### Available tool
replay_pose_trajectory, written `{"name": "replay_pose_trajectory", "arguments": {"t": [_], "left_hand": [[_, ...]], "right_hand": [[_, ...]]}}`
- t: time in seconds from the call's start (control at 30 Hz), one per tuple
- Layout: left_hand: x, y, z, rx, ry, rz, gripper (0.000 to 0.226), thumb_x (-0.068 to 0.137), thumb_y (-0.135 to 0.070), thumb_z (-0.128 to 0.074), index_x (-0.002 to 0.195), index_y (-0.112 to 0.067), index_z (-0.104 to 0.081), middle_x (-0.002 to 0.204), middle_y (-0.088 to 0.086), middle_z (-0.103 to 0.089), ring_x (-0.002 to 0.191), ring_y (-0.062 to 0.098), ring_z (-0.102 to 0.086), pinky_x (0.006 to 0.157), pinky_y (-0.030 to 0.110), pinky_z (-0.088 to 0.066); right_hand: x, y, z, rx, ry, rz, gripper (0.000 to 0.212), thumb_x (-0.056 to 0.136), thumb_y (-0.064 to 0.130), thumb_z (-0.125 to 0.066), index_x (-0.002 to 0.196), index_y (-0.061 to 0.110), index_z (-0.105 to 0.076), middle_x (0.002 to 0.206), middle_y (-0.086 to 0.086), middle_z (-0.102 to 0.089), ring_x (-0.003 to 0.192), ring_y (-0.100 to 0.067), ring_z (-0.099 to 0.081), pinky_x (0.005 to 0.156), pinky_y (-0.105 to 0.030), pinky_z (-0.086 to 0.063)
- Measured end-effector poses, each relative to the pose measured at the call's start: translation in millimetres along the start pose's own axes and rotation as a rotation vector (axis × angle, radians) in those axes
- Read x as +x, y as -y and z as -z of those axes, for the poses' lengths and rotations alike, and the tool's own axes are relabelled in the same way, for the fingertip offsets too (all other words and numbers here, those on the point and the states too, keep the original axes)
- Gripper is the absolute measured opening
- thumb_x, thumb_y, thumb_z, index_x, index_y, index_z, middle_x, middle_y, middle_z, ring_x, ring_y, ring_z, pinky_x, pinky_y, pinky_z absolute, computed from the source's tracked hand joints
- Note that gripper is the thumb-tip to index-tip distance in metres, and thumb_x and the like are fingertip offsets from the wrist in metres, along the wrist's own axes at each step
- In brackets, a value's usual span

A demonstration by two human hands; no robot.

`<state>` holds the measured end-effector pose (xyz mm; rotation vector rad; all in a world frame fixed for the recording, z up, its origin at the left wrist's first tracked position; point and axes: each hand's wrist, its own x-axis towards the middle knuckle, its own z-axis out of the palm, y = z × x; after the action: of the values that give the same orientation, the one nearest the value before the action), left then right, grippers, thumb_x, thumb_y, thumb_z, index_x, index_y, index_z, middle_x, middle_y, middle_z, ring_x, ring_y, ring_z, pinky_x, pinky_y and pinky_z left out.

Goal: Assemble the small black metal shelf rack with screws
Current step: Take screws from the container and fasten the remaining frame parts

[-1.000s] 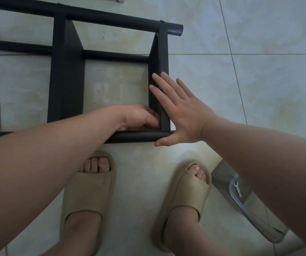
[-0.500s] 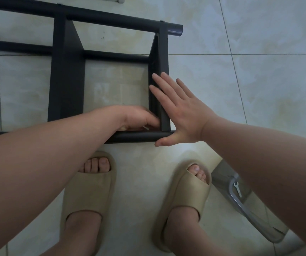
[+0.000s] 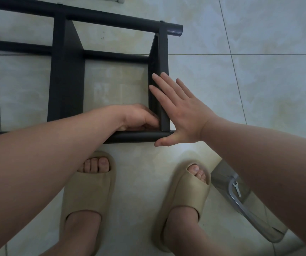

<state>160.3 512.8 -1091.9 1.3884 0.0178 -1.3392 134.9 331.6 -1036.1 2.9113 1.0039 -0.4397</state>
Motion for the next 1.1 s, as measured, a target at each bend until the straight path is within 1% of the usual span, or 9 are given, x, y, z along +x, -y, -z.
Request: {"name": "replay_pose_trajectory", "arguments": {"t": [0.1,0.2,0.33,0.47,0.5,0.57,0.63,0.73,1.1], "left_hand": [[-0.7,0.3,-0.1,-0.013,0.018,0.0,0.01,0.065,-0.01,-0.068,0.062,-0.015,-0.077,0.068,0.01,-0.07,0.063,0.02,-0.07,0.06,0.026,-0.056],[-0.5,0.7,0.6,-0.04,0.035,0.005,0.015,0.069,-0.005,-0.067,0.061,-0.015,-0.076,0.067,0.008,-0.069,0.063,0.018,-0.069,0.061,0.025,-0.056],[0.4,0.9,0.8,-0.096,0.053,0.024,0.029,0.088,0.005,-0.056,0.073,-0.008,-0.076,0.078,0.013,-0.073,0.07,0.022,-0.072,0.064,0.028,-0.057],[0.2,-2.4,-2.5,-0.022,0.022,0.09,0.017,0.09,-0.006,-0.057,0.086,-0.006,-0.073,0.085,0.012,-0.072,0.078,0.025,-0.067,0.078,0.035,-0.053],[-0.6,-3.3,-3.4,0.011,0.02,0.088,0.017,0.089,-0.006,-0.058,0.082,-0.007,-0.074,0.083,0.012,-0.071,0.077,0.025,-0.067,0.077,0.034,-0.053],[-2.4,-4.5,-4.3,0.039,0.019,0.054,0.022,0.088,-0.003,-0.06,0.072,-0.01,-0.073,0.073,0.01,-0.071,0.067,0.022,-0.068,0.065,0.027,-0.054],[-3.6,-4.9,-4.2,0.057,0.005,0.02,0.018,0.088,-0.001,-0.06,0.074,-0.007,-0.07,0.068,0.008,-0.07,0.06,0.019,-0.067,0.057,0.024,-0.053],[-2.6,-4.3,-2.7,0.084,-0.034,-0.005,0.008,0.087,0.0,-0.062,0.082,-0.002,-0.067,0.069,0.01,-0.068,0.062,0.021,-0.065,0.061,0.027,-0.053],[-1.8,-2.1,-1.1,0.008,0.012,-0.022,0.014,0.088,0.006,-0.058,0.081,-0.002,-0.067,0.069,0.013,-0.067,0.062,0.021,-0.066,0.06,0.026,-0.055]], "right_hand": [[-0.1,-0.1,-0.1,-0.004,-0.001,0.001,0.132,0.069,0.095,-0.038,0.161,0.004,-0.011,0.169,-0.015,0.002,0.156,-0.033,0.005,0.126,-0.053,-0.006],[0.1,0.0,-0.4,-0.006,-0.002,0.001,0.133,0.069,0.095,-0.037,0.161,0.004,-0.011,0.169,-0.015,0.002,0.156,-0.032,0.006,0.126,-0.052,-0.006],[0.3,0.0,-0.4,0.004,0.0,0.0,0.132,0.069,0.096,-0.036,0.161,0.004,-0.01,0.169,-0.015,0.002,0.156,-0.032,0.006,0.126,-0.053,-0.006],[0.1,0.0,0.3,-0.002,-0.001,0.001,0.132,0.069,0.096,-0.036,0.161,0.004,-0.011,0.169,-0.015,0.002,0.156,-0.033,0.006,0.126,-0.054,-0.007],[0.1,0.0,0.5,-0.001,-0.001,0.0,0.132,0.069,0.096,-0.036,0.161,0.004,-0.011,0.169,-0.015,0.002,0.156,-0.033,0.006,0.126,-0.054,-0.007],[0.1,-0.1,0.5,-0.002,0.002,0.0,0.132,0.069,0.096,-0.036,0.161,0.004,-0.01,0.169,-0.016,0.002,0.156,-0.033,0.006,0.126,-0.054,-0.007],[0.3,0.0,0.3,-0.003,0.004,-0.001,0.132,0.069,0.096,-0.036,0.161,0.004,-0.01,0.169,-0.015,0.002,0.156,-0.033,0.006,0.126,-0.054,-0.007],[0.3,0.3,0.1,0.005,-0.004,-0.001,0.132,0.069,0.095,-0.037,0.161,0.003,-0.011,0.169,-0.016,0.002,0.156,-0.033,0.005,0.126,-0.053,-0.006],[-0.1,-0.8,-1.9,0.005,-0.014,0.008,0.132,0.07,0.095,-0.038,0.161,0.003,-0.012,0.169,-0.016,0.0,0.156,-0.034,0.003,0.126,-0.054,-0.008]]}}
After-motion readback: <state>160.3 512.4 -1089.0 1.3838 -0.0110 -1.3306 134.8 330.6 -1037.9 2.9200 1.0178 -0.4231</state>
